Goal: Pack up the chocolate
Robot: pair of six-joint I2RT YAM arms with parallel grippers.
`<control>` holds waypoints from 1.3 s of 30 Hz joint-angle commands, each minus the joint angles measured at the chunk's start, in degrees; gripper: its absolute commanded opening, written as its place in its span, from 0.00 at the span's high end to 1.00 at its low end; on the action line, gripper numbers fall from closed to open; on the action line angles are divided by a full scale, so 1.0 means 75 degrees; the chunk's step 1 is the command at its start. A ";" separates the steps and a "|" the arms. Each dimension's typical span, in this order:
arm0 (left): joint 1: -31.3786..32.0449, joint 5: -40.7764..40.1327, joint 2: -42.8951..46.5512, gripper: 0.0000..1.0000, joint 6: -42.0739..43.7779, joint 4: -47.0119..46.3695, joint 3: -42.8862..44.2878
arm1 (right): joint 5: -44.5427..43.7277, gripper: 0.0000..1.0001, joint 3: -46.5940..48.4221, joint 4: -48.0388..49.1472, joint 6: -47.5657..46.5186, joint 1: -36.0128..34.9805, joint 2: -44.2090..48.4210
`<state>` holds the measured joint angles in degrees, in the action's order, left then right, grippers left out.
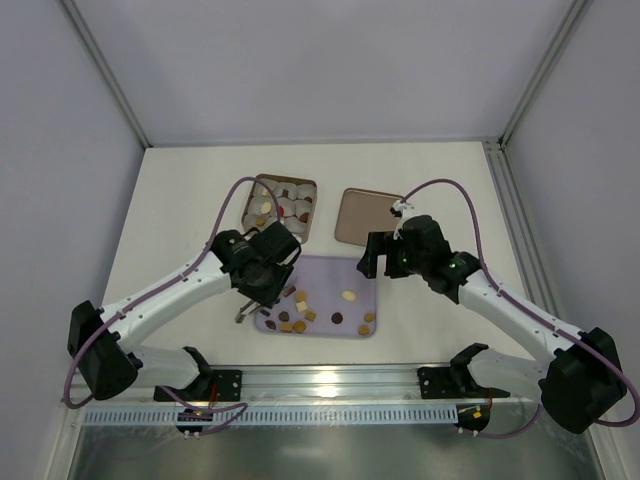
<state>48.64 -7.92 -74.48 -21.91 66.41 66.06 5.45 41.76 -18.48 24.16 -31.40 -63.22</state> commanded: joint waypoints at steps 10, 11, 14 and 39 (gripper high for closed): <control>0.0042 -0.0127 0.0098 0.60 0.0109 -0.0207 0.0344 | -0.0106 0.00 -0.0001 0.0155 0.0001 -0.0044 0.0191; 0.0042 -0.0139 0.0110 0.60 0.0097 -0.0207 0.0402 | -0.0118 0.00 -0.0001 0.0144 0.0001 -0.0044 0.0203; 0.0042 -0.0279 0.0204 0.59 0.0086 -0.0183 0.0461 | -0.0118 0.00 -0.0013 0.0132 0.0001 -0.0044 0.0226; 0.0042 0.0072 0.0122 0.58 0.0250 -0.0347 0.0344 | -0.0188 0.00 -0.0142 0.0120 0.0025 -0.0044 0.0344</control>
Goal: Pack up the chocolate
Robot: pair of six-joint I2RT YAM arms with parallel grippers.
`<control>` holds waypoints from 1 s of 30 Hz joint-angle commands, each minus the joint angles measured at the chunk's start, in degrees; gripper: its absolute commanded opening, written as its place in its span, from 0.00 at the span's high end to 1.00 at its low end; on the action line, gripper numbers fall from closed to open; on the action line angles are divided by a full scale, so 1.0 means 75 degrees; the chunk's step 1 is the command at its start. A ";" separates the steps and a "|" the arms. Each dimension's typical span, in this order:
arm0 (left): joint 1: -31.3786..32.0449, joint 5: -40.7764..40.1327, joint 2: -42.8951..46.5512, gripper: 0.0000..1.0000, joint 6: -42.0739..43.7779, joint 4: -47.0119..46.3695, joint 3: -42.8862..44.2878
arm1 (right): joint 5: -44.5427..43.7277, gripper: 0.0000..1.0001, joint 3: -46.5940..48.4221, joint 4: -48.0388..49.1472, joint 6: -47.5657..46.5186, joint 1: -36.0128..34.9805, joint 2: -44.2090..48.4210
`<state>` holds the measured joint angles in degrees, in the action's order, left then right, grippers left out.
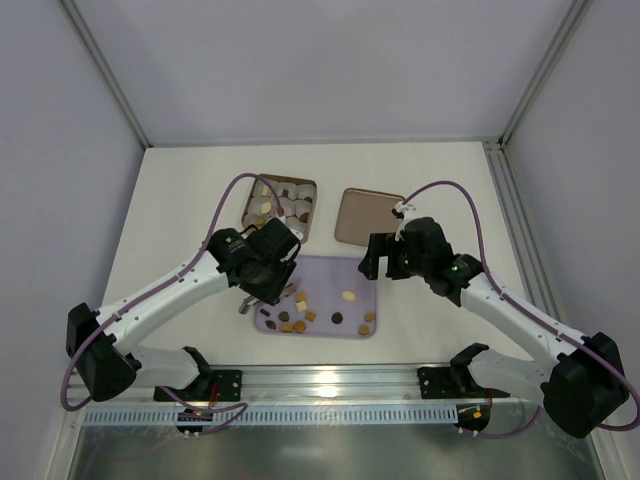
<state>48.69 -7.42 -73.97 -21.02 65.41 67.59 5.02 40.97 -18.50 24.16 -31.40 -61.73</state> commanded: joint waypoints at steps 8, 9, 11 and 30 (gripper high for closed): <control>0.0024 -0.0089 -0.0121 0.58 0.0142 -0.0272 0.0035 | -0.0142 0.00 -0.0084 0.0135 0.0036 -0.0044 0.0145; 0.0036 -0.0089 -0.0144 0.58 0.0142 -0.0283 0.0035 | -0.0153 0.00 -0.0084 0.0135 0.0024 -0.0044 0.0157; 0.0024 -0.0089 -0.0156 0.58 0.0142 -0.0283 0.0023 | -0.0153 0.00 -0.0084 0.0147 0.0013 -0.0044 0.0145; 0.0012 0.0087 -0.0461 0.64 0.0083 -0.0459 -0.0130 | -0.0235 0.00 -0.0131 0.0182 -0.0069 -0.0044 0.0075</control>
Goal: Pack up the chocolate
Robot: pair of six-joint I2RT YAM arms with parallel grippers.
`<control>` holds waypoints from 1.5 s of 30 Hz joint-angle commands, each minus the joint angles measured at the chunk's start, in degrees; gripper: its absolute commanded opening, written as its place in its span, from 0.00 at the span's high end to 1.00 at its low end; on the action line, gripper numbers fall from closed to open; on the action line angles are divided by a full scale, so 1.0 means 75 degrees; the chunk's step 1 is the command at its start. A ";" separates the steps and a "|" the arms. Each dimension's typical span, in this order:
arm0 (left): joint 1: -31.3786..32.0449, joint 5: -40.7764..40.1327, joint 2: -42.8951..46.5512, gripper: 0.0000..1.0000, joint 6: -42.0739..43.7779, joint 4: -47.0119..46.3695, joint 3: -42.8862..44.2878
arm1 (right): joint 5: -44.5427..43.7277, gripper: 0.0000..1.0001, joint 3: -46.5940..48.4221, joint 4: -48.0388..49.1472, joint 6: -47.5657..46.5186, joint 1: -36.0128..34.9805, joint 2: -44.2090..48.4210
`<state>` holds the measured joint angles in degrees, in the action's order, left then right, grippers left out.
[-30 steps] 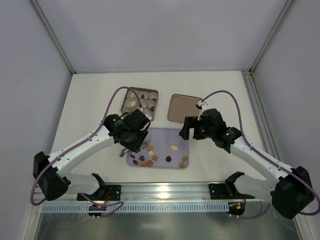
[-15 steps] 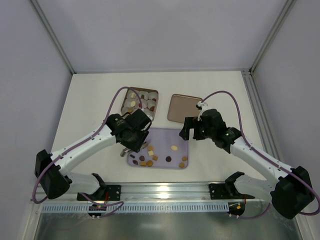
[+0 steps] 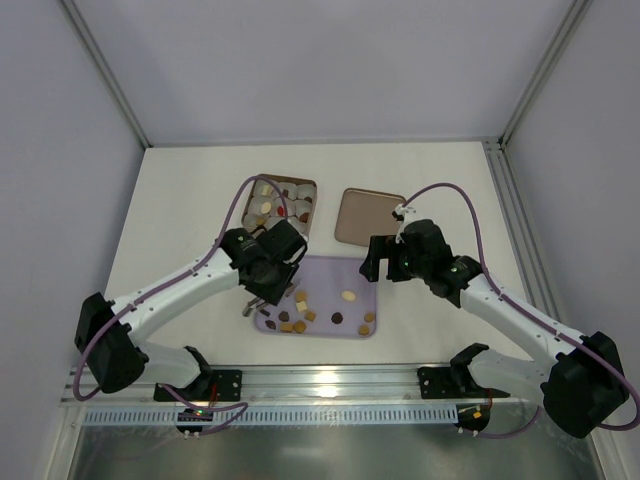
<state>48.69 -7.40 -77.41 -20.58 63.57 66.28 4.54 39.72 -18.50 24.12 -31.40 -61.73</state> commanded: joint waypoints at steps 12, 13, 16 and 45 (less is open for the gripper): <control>-0.0152 0.0096 -0.0015 0.68 0.0025 -0.0308 0.0549 | -0.0265 0.00 0.0094 0.0135 -0.0145 -0.0044 0.0063; -0.0175 0.0096 -0.0003 0.67 0.0013 -0.0320 0.0572 | -0.0265 0.00 0.0094 0.0146 -0.0146 -0.0044 0.0063; -0.0234 0.0096 -0.0027 0.67 0.0013 -0.0331 0.0701 | -0.0276 0.00 0.0106 0.0135 -0.0157 -0.0044 0.0063; -0.0433 0.0119 0.0008 0.67 -0.0045 -0.0461 0.0994 | -0.0300 0.00 0.0152 0.0146 -0.0181 -0.0044 -0.0042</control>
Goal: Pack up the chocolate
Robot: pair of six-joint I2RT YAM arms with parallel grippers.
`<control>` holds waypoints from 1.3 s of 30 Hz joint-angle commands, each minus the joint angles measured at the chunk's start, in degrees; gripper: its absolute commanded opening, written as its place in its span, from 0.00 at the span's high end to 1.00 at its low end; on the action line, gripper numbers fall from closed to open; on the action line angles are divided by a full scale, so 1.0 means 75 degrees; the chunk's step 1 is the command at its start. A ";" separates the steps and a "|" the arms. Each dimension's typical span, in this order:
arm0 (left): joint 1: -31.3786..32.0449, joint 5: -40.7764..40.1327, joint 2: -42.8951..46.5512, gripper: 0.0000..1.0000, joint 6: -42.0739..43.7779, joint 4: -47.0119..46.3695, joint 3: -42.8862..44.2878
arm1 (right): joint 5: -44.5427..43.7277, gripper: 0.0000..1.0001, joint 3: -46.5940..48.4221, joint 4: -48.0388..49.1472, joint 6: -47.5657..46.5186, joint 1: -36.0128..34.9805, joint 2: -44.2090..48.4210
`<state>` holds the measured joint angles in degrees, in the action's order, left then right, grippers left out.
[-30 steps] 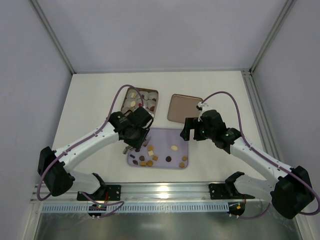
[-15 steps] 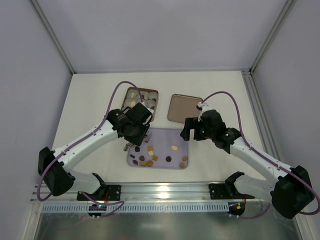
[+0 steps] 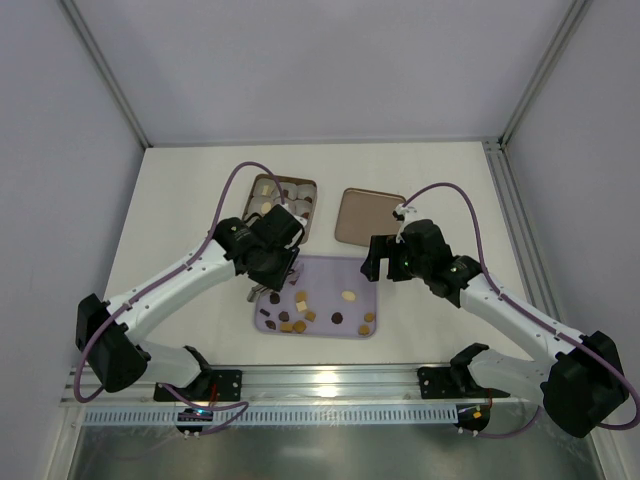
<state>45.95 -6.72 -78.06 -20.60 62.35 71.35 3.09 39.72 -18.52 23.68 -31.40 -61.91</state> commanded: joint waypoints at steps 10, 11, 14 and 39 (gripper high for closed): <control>-0.0350 0.0099 0.0119 0.72 -0.0066 -0.0332 0.0459 | -0.0084 0.00 0.0211 0.0114 -0.0181 -0.0044 -0.0066; -0.0361 0.0111 0.0119 0.72 -0.0077 -0.0321 0.0482 | -0.0073 0.00 0.0246 0.0103 -0.0204 -0.0044 -0.0077; -0.0479 0.0134 0.0107 0.72 -0.0077 -0.0309 0.0611 | -0.0073 0.00 0.0328 0.0079 -0.0216 -0.0044 -0.0124; -0.2084 0.0357 -0.1404 0.73 0.0075 -0.0039 0.3201 | 0.0419 0.00 0.1758 -0.0202 -0.0697 -0.0009 -0.1237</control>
<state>31.35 -4.49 -87.31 -20.58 62.33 92.79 5.37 49.93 -20.14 19.73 -31.40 -70.59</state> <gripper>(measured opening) 0.285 0.996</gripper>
